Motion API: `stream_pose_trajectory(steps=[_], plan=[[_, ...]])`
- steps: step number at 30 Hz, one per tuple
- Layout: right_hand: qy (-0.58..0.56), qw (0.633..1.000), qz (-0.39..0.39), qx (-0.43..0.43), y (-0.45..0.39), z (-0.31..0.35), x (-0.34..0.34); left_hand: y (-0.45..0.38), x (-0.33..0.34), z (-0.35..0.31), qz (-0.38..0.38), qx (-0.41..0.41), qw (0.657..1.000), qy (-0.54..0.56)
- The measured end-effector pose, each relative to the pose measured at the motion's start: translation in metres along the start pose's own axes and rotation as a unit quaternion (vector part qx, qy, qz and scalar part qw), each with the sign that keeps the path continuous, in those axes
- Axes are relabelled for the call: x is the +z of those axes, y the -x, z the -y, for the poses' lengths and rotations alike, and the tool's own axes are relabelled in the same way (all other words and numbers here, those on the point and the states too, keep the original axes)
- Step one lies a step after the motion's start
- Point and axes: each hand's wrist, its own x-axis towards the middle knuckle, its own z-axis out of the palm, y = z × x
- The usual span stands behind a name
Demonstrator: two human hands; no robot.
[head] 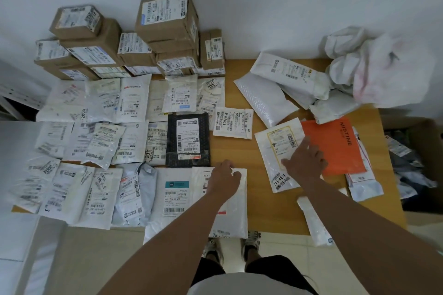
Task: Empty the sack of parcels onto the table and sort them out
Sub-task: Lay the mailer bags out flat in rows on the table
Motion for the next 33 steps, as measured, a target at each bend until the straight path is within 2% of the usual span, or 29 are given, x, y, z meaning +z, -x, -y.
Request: stream_pose_trajectory(steps=[2,4,7,9,11,12,15,18,22,27,33], plan=[[-0.083,0.996,-0.020,-0.018,-0.003,-0.003,-0.003,-0.003,-0.002,-0.009,0.001,-0.014,0.999,0.043],[-0.215,0.976,-0.033,-0.033,-0.002,-0.007,-0.006,-0.008,-0.003,-0.014,0.008,-0.033,0.994,0.102],[-0.416,0.908,0.025,-0.029,0.013,-0.001,-0.012,-0.014,-0.006,-0.024,0.065,-0.065,0.973,0.213],[-0.455,0.886,0.085,-0.029,0.023,0.011,-0.009,-0.015,-0.011,-0.030,0.101,-0.074,0.949,0.289],[-0.435,0.887,0.151,-0.039,0.035,0.030,-0.001,-0.017,-0.020,-0.030,0.084,-0.076,0.938,0.329],[-0.405,0.896,0.174,-0.050,0.041,0.037,0.002,-0.017,-0.024,-0.029,0.054,-0.084,0.944,0.316],[-0.359,0.902,0.231,-0.066,0.058,0.056,0.018,-0.022,-0.037,-0.009,-0.008,-0.142,0.972,0.187],[-0.278,0.932,0.218,-0.080,0.067,0.069,0.032,-0.027,-0.045,0.011,0.001,-0.146,0.986,0.079],[-0.191,0.964,0.174,-0.066,0.068,0.083,0.037,-0.036,-0.050,0.017,0.000,-0.095,0.995,0.040],[-0.158,0.969,0.176,-0.065,0.051,0.093,0.038,-0.044,-0.047,0.018,-0.028,-0.049,0.998,-0.012],[-0.114,0.965,0.192,-0.141,0.029,0.097,0.041,-0.052,-0.039,0.020,-0.088,-0.068,0.993,-0.026]])
